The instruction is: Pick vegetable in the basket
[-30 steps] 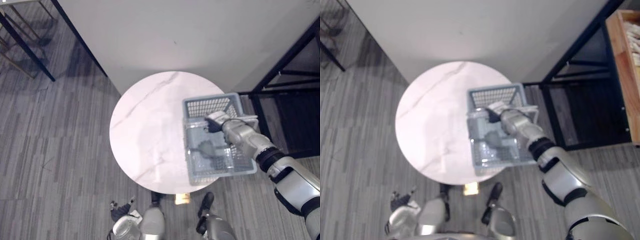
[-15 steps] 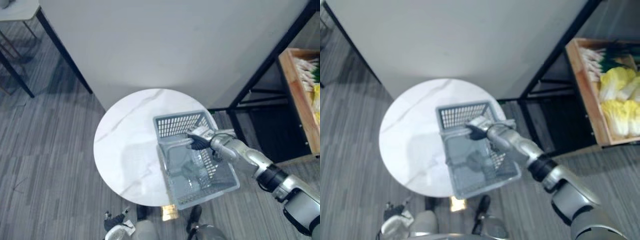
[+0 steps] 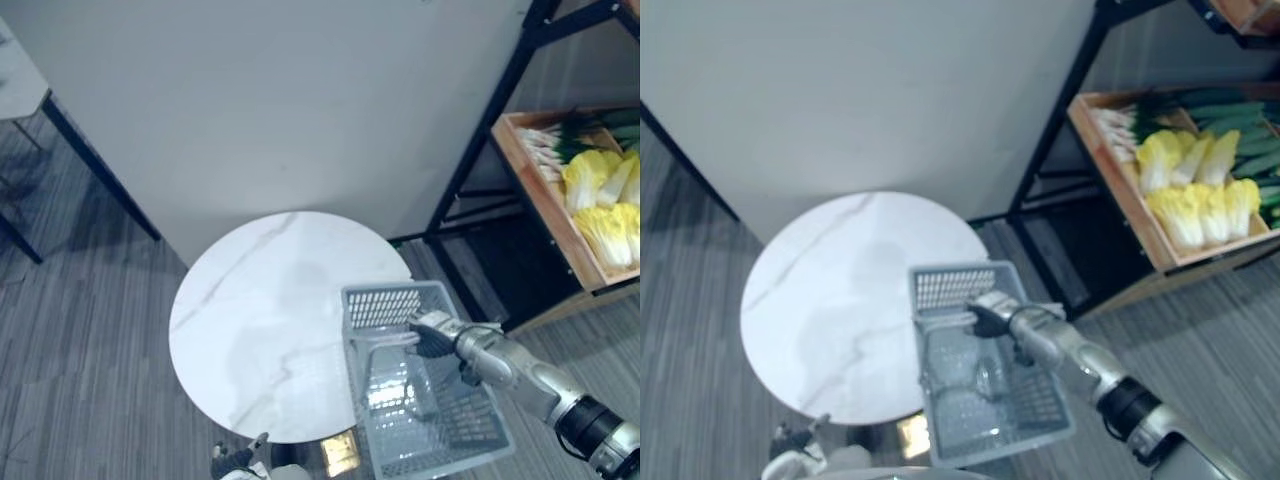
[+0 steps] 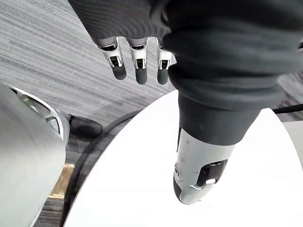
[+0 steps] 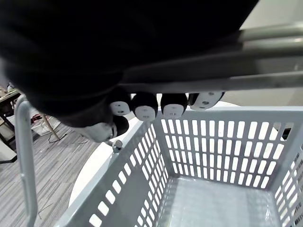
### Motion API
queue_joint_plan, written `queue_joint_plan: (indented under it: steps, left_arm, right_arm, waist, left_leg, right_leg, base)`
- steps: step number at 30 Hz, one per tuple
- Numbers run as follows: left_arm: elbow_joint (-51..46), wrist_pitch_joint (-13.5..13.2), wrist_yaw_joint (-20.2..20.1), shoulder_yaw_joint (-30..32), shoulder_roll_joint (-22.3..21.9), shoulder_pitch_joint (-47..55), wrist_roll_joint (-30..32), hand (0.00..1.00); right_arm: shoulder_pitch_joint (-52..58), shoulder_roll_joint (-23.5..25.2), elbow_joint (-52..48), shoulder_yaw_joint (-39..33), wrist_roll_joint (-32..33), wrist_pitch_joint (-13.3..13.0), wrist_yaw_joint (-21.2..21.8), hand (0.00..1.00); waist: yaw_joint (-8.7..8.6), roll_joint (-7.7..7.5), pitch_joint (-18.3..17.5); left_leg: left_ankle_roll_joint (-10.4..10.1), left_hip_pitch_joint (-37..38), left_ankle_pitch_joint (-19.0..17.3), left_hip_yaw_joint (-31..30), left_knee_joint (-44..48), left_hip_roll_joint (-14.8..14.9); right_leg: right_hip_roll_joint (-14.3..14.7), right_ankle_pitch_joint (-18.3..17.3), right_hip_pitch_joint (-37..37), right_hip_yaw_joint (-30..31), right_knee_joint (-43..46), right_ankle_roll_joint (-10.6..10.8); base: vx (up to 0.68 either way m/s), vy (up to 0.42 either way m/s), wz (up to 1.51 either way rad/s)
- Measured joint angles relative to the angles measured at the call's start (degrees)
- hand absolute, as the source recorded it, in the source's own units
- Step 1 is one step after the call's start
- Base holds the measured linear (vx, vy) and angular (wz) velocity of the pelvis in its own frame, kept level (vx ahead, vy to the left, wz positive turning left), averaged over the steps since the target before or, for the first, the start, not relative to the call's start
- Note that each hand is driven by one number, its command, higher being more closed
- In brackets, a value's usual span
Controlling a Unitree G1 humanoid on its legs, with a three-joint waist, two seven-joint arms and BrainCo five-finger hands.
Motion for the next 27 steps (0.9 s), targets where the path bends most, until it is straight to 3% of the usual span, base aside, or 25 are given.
queue_joint_plan:
  steps: [2, 5, 6, 7, 9, 10, 11, 12, 13, 14, 17, 19, 20, 21, 22, 23, 24, 25, 26, 27]
  left_arm:
    - [-0.22, -0.12, 0.05, 1.24, -0.78, 0.02, -0.07, 0.0]
    - [-0.71, -0.48, 0.3, 1.8, -2.4, -0.01, -0.17, 0.0]
    - [-0.74, -0.4, 0.17, 1.57, -2.56, -0.07, 0.03, 0.0]
    - [-0.81, -0.35, 0.11, 1.67, -1.82, -0.11, -0.09, 0.0]
    - [-0.91, 0.08, 0.24, 2.35, -0.02, -0.15, 0.52, 0.0]
    - [-1.07, 0.19, 0.19, 2.61, 0.36, -0.17, 1.78, 0.0]
    - [-1.24, 0.52, 0.06, 2.92, 1.41, -0.26, 3.96, 0.0]
    - [-0.84, 1.16, 0.05, 3.13, 1.65, -0.3, 5.41, 0.0]
    - [0.29, 1.44, 0.21, 5.13, 1.09, -0.21, 6.76, 0.0]
    - [0.4, 1.58, 0.18, 4.81, 1.68, 0.91, 6.82, 0.0]
    - [0.49, 2.5, 0.35, 4.6, 2.45, 2.02, 9.05, 0.0]
    - [0.47, 2.67, 0.5, 4.6, 2.47, 2.38, 9.06, 0.0]
    - [0.34, 2.66, 0.74, 4.57, 2.71, 2.3, 9.06, 0.0]
    - [0.47, 2.71, 0.75, 4.53, 3.51, 1.93, 9.11, 0.0]
    - [0.56, 2.79, 0.73, 4.47, 3.12, 1.67, 9.12, 0.0]
    - [0.52, 2.78, 0.67, 4.3, 2.98, 1.63, 9.16, 0.0]
    - [0.12, 2.55, 0.5, 3.13, 1.13, 0.87, 9.76, 0.0]
    - [-0.03, 2.55, 0.47, 2.06, 0.9, 0.48, 10.24, 0.0]
    - [-0.03, 2.53, 0.34, 1.72, 0.8, 0.08, 10.24, 0.0]
    - [0.14, 2.51, 0.33, 1.96, 0.94, -0.19, 10.2, 0.0]
  right_arm:
    - [1.36, 0.07, -1.93, -1.76, -0.04, 0.01, -1.17, 1.0]
    - [3.0, 0.08, -5.3, -4.93, -0.33, -0.34, -3.58, 1.0]
    - [5.77, 0.48, -7.61, -8.29, -0.51, -0.74, -4.46, 1.0]
    - [8.53, 2.21, -9.58, -11.93, -0.85, -0.74, -4.97, 1.0]
    - [13.69, 4.71, -14.37, -17.97, -2.17, -0.57, -6.45, 1.0]
    - [14.13, 5.34, -15.26, -18.83, -2.32, -0.25, -6.81, 1.0]
    - [14.41, 6.96, -16.3, -20.26, -3.13, 0.5, -7.56, 1.0]
    - [14.34, 8.74, -16.21, -20.48, -4.28, 1.73, -8.14, 1.0]
    - [14.02, 10.37, -16.06, -19.81, -4.76, 2.18, -8.62, 1.0]
    - [14.5, 10.64, -15.34, -19.51, -4.76, 1.94, -8.78, 1.0]
    - [13.27, 12.8, -14.16, -19.34, -6.76, 1.37, -9.04, 1.0]
    - [12.15, 12.86, -14.11, -18.43, -6.88, 1.26, -9.06, 1.0]
    - [11.5, 12.92, -14.1, -17.65, -7.07, 1.22, -9.51, 1.0]
    - [11.41, 13.21, -13.96, -17.4, -7.22, 1.24, -10.14, 1.0]
    - [11.84, 12.74, -13.59, -17.49, -7.22, 1.4, -10.5, 1.0]
    - [11.95, 12.6, -13.53, -17.51, -7.22, 1.45, -10.62, 1.0]
    - [12.46, 11.22, -12.61, -17.77, -7.24, 1.75, -11.06, 1.0]
    - [12.51, 10.92, -11.51, -17.76, -7.3, 1.92, -11.05, 1.0]
    - [13.09, 10.96, -10.54, -17.63, -7.35, 1.97, -11.03, 1.0]
    - [13.62, 10.93, -10.38, -17.37, -7.34, 1.95, -11.0, 1.0]
  waist:
    - [-0.1, 1.59, 0.06]
    - [0.67, 3.38, 0.15]
    - [0.03, 3.67, 0.26]
    - [-0.34, 2.63, 0.83]
    - [-1.91, -0.26, 0.99]
    - [-2.24, -1.01, 0.87]
    - [-3.15, -1.95, 1.41]
    - [-3.54, -0.9, 1.67]
    - [-2.97, 1.38, 2.92]
    - [-2.79, 1.49, 2.48]
    - [-0.75, -0.21, 0.35]
    - [-0.48, -0.75, -0.86]
    - [-0.47, -1.66, -1.93]
    - [-0.25, -2.77, -3.3]
    - [-0.61, -1.19, -3.88]
    - [-0.75, -0.93, -3.99]
    - [-1.58, 0.68, -4.32]
    - [-2.01, 1.13, -4.47]
    - [-2.15, 1.54, -5.01]
    - [-1.92, 0.47, -5.84]
  left_leg:
    - [-0.16, -3.11, -5.71, -3.72, 10.47, 2.18]
    - [-0.58, -3.97, -11.43, -17.22, 15.8, 2.27]
    - [-0.68, -3.91, -13.01, -17.24, 15.51, 2.29]
    - [-0.81, -4.01, -13.27, -15.98, 15.94, 1.44]
    - [1.88, -5.82, -14.74, -11.98, 19.06, -1.8]
    - [2.83, -6.69, -15.15, -10.62, 19.9, -2.61]
    - [5.22, -7.32, -14.2, -7.8, 19.21, -3.68]
    - [8.37, -6.61, -12.37, -4.56, 16.18, -2.1]
    - [8.71, -3.19, -10.68, 1.64, 12.18, 0.75]
    - [9.59, -0.33, -9.8, 6.46, 9.55, 1.0]
    - [11.23, 2.38, -8.88, 17.79, 8.09, 1.88]
    - [12.0, 2.27, -8.43, 23.34, 8.4, 2.58]
    - [12.39, 2.21, -8.19, 27.88, 9.04, 3.2]
    - [12.52, 1.97, -8.1, 32.17, 10.07, 3.81]
    - [13.4, 2.11, -7.11, 34.27, 9.02, 4.57]
    - [13.64, 2.19, -6.83, 34.69, 8.57, 4.61]
    - [16.12, 3.77, -4.62, 38.05, 5.31, 4.59]
    - [17.75, 4.31, -3.62, 39.86, 4.89, 4.74]
    - [18.36, 4.5, -2.73, 42.2, 5.46, 5.34]
    - [18.11, 4.65, -2.62, 44.25, 7.95, 6.46]
  right_leg:
    - [1.2, 0.11, 0.47, 1.15, 0.79, -0.6]
    - [2.65, -0.77, -2.26, 4.98, 4.84, -0.55]
    - [2.68, -0.77, -3.38, 5.94, 5.82, -0.43]
    - [1.72, -0.47, -4.31, 7.14, 6.52, 0.08]
    - [-1.11, 0.38, -7.83, 11.71, 6.75, 1.62]
    - [-1.64, 0.17, -9.11, 12.83, 6.75, 1.6]
    - [-3.03, -4.06, -10.43, 12.26, 5.05, 0.42]
    - [-3.62, -8.59, -10.49, 8.01, 4.7, -1.4]
    - [-5.08, -7.31, -13.2, -3.3, 23.45, -7.23]
    - [-8.34, -8.94, -10.67, -9.29, 35.04, -8.97]
    - [-14.16, -9.64, -4.05, -14.89, 44.09, -10.52]
    - [-16.47, -8.91, -1.26, -16.65, 43.2, -10.06]
    - [-17.39, -3.57, 0.67, -16.9, 39.37, -11.33]
    - [-16.36, 0.09, 1.98, -15.61, 32.28, -10.36]
    - [-14.01, -0.03, 2.14, -15.75, 28.59, -10.32]
    - [-13.82, 0.14, 2.07, -15.52, 27.9, -10.08]
    - [-12.62, -0.76, 1.51, -14.5, 24.82, -8.36]
    - [-12.72, -2.16, 0.32, -14.27, 25.21, -5.03]
    - [-11.81, -5.06, 0.21, -14.1, 19.69, -1.14]
    - [-9.72, -3.65, 2.35, -14.03, 10.58, 0.75]
  base:
    - [-0.05, 0.014, -0.31]
    - [-0.1, 0.137, -0.68]
    - [-0.1, 0.234, -0.71]
    - [-0.1, 0.246, -0.55]
    - [-0.17, 0.281, -0.75]
    - [-0.22, 0.28, -0.94]
    - [-0.2, 0.269, -1.04]
    - [-0.21, 0.312, -1.97]
    - [-0.13, 0.289, -2.31]
    - [-0.05, 0.265, -2.18]
    - [-0.02, 0.128, -1.96]
    - [-0.1, -0.012, -1.87]
    - [-0.1, -0.084, -2.23]
    - [-0.12, -0.155, -2.05]
    - [-0.09, -0.134, -1.29]
    - [-0.1, -0.183, -1.08]
    - [-0.1, -0.189, -0.94]
    - [-0.08, -0.267, -1.23]
    - [-0.05, -0.332, -1.06]
    - [0.0, -0.356, -0.97]
